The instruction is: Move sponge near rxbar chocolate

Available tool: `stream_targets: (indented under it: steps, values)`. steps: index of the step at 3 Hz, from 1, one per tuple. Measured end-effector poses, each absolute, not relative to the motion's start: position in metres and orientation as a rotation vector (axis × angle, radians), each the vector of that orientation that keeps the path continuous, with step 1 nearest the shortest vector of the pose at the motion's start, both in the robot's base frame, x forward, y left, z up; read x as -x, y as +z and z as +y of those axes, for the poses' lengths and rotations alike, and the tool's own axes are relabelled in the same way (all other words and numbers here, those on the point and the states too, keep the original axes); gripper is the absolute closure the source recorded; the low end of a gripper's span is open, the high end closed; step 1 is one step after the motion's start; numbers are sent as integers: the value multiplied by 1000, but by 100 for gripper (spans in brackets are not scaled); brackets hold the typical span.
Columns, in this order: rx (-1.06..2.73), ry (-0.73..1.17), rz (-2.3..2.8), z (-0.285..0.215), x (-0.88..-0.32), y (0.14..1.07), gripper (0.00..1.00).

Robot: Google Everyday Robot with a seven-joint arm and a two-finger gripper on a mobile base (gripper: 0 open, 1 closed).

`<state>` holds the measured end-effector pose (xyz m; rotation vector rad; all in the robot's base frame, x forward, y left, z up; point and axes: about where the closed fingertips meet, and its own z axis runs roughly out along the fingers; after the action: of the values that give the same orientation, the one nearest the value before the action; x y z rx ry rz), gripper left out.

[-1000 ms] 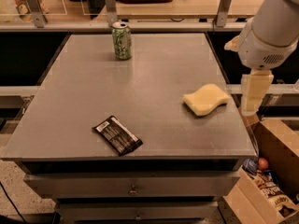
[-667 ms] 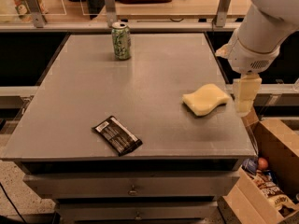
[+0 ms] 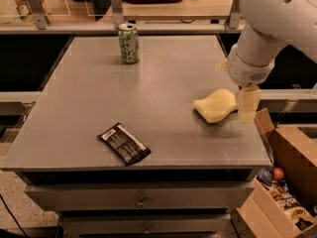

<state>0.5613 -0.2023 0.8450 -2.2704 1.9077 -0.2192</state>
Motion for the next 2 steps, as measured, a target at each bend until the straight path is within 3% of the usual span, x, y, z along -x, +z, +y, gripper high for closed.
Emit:
stream_targets:
  steps: [1, 2]
  values:
    - [2310, -164, 1883, -194, -567, 829, 16]
    - [2340, -127, 1865, -188, -570, 820, 41]
